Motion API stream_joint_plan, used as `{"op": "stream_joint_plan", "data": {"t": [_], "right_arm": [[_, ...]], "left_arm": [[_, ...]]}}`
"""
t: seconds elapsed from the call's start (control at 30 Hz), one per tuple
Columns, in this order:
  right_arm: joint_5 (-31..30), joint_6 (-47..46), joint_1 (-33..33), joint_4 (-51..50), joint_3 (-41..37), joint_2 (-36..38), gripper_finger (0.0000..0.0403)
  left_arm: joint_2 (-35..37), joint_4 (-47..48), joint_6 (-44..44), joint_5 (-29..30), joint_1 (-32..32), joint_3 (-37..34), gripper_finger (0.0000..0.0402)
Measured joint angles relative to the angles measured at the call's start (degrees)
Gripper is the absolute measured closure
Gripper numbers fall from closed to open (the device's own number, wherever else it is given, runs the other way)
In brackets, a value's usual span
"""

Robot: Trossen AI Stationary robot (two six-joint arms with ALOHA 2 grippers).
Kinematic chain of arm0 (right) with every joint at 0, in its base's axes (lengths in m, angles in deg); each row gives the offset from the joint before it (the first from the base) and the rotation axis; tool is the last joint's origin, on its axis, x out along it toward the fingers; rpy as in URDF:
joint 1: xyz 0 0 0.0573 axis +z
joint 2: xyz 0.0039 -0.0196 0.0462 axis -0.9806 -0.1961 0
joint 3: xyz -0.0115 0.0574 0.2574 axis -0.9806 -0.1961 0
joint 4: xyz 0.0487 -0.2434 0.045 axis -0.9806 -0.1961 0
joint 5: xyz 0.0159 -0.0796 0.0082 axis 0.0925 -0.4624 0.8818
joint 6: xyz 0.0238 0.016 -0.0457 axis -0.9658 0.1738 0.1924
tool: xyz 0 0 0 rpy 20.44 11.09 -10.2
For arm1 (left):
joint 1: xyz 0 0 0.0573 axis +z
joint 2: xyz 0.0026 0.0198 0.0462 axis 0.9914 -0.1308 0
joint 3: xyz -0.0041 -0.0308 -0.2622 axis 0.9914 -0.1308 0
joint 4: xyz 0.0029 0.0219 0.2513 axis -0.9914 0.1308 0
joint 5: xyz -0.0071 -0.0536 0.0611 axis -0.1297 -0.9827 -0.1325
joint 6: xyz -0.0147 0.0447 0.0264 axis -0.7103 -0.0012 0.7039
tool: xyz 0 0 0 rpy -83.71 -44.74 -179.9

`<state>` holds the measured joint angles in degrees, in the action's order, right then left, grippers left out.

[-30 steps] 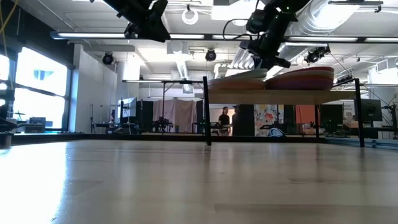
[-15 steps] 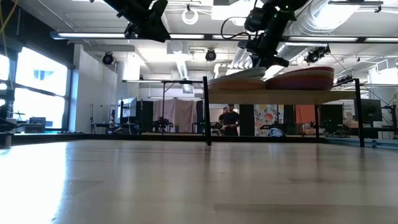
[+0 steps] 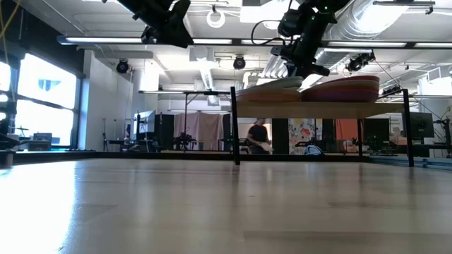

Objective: Place and stack plates onto a shelf
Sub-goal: Stack the blue plate on the gray plate on the shelf

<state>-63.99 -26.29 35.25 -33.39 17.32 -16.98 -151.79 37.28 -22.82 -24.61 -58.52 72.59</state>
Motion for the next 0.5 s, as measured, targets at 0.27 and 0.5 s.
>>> {"op": "stream_joint_plan", "data": {"t": [0.27,0.5], "right_arm": [[0.0,0.0,-0.2,0.0,0.0,0.0,0.0402],[1.6,-0.5,-0.4,0.0,0.0,0.0,0.0397]], "left_arm": [[0.0,0.0,0.0,0.0,0.0,0.0,0.0284],[0.0,0.0,0.0,0.0,0.0,0.0,0.0284]]}}
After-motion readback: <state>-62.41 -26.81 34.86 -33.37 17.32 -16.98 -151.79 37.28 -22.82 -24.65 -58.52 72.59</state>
